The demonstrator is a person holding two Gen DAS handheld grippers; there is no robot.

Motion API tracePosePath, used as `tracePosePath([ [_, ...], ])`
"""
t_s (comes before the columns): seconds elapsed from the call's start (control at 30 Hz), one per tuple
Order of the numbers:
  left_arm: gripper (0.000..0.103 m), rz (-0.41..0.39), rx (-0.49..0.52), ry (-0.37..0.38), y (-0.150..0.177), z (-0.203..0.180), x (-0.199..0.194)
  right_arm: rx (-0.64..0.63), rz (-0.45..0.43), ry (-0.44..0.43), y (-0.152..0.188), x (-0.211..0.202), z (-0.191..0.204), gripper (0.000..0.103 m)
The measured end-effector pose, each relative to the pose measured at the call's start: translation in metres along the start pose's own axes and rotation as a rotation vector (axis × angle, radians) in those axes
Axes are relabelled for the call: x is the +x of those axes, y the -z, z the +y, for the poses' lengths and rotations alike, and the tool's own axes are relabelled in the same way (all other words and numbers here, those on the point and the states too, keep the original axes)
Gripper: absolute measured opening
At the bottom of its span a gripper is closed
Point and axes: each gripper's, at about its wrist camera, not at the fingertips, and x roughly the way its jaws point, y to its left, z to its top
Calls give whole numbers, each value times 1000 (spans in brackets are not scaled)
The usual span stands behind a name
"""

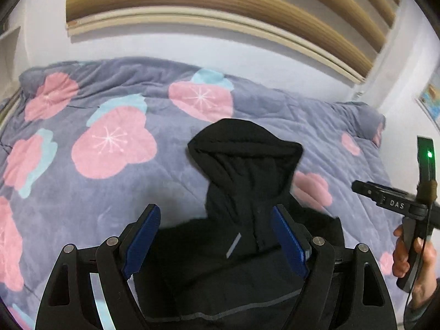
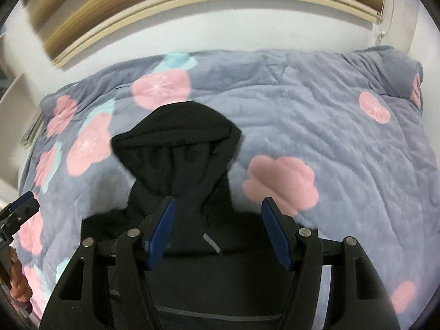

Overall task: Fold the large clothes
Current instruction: 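Move both tools toward the jacket hood, then grasp the hood and collar with the left tool while the right tool grasps beside it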

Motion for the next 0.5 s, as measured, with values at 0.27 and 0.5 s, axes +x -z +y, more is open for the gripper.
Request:
tracePosePath([
  [0.27,84,42,-43,11,-67,17,103,-14,54,-13,-64,92,-13,61],
  [0.5,83,178,27,-78,-77,31,210,6,140,18,-69,172,-25,62],
])
